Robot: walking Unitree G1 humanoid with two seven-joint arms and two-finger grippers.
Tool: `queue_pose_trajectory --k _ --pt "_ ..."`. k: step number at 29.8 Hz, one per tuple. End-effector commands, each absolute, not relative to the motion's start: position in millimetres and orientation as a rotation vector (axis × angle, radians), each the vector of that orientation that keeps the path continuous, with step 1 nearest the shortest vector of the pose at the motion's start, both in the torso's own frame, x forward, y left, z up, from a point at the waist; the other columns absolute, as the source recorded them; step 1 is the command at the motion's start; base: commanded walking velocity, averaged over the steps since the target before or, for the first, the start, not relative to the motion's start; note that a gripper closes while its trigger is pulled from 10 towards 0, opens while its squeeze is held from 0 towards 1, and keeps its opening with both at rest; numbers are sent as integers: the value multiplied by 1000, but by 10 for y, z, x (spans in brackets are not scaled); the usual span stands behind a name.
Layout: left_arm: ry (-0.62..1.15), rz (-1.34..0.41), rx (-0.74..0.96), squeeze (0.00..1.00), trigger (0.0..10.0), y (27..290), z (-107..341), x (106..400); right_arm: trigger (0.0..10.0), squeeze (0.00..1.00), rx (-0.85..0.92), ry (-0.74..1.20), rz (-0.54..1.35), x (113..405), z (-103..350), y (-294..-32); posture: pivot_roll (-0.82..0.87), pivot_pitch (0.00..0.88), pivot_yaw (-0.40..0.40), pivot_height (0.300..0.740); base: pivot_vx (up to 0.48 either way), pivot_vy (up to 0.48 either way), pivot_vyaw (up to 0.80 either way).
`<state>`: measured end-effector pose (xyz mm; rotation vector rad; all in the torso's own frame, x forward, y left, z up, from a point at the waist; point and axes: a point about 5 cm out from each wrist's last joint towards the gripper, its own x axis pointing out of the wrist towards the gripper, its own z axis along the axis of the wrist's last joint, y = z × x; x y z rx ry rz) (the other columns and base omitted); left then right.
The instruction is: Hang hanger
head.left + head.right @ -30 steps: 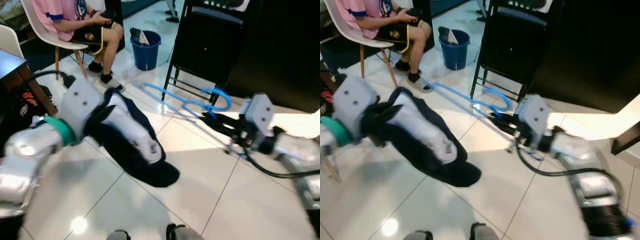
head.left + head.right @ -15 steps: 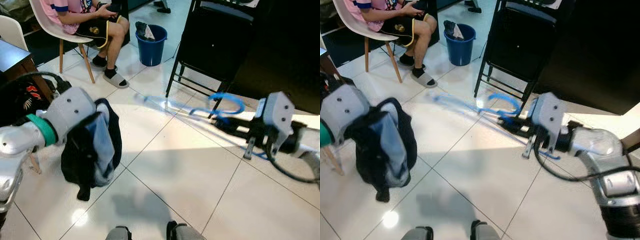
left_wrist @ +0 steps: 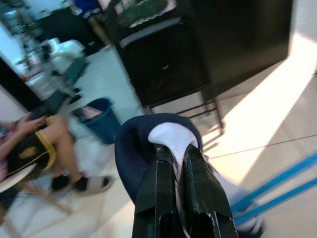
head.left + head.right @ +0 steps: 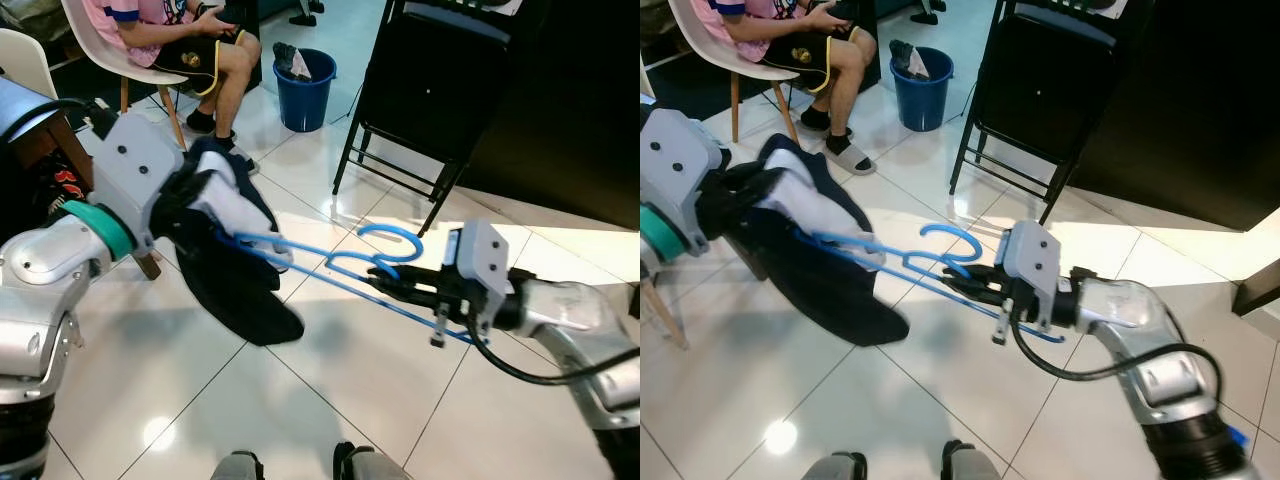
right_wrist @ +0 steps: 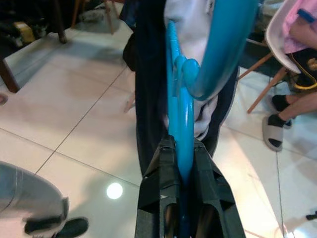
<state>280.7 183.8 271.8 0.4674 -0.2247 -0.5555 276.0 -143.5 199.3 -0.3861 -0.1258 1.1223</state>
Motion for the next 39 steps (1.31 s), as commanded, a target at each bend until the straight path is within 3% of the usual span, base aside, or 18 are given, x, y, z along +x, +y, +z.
queue_pose_trajectory --k 1,10,19,24,27,29,31,33,34,35,36,37,39 --pt "-240 -601 462 0 10000 1779 2742 2764 10000 0 -396 -124 1108 2774 1974 -1431 50 97 34 740 0 0 0" --pt "-294 -762 448 0 10000 1473 2775 2821 10000 0 -239 -243 1010 2884 2021 -1069 44 90 34 740 0 0 0" --pt "-496 -680 304 0 10000 1145 3114 2916 10000 0 -119 -209 910 2884 1795 -693 37 83 40 740 0 0 0" --pt "-536 -635 265 0 10000 1137 3202 2911 10000 0 -182 -148 850 2928 1650 -692 36 82 41 740 0 0 0" --pt "-487 -581 338 0 10000 1204 3095 2951 10000 0 -229 -125 642 3101 1603 -859 43 83 37 740 0 0 0" --pt "-487 -581 338 0 10000 1204 3095 2951 10000 0 -229 -125 642 3101 1603 -859 43 83 37 740 0 0 0" --pt "-386 -410 501 0 10000 1400 2873 3085 10000 0 -139 -250 466 3227 1845 -1080 42 85 36 740 0 0 0" --pt "-386 -410 501 0 10000 1400 2873 3085 10000 0 -139 -250 466 3227 1845 -1080 42 85 36 740 0 0 0" --pt "-353 -311 562 0 10000 1518 2817 3152 10000 0 -73 -325 483 3208 1994 -1125 42 87 33 740 0 0 0" --pt "-323 -263 598 0 10000 1603 2791 3194 10000 0 -45 -382 604 3117 2119 -1085 43 88 33 740 0 0 0" --pt "-323 -263 598 0 10000 1603 2791 3194 10000 0 -45 -382 604 3117 2119 -1085 43 88 33 740 0 0 0" --pt "-305 -267 602 0 10000 1641 2806 3233 10000 0 -43 -412 884 2890 2256 -920 41 89 32 740 0 0 0" --pt "-305 -267 602 0 10000 1641 2806 3233 10000 0 -43 -412 884 2890 2256 -920 41 89 32 740 0 0 0"
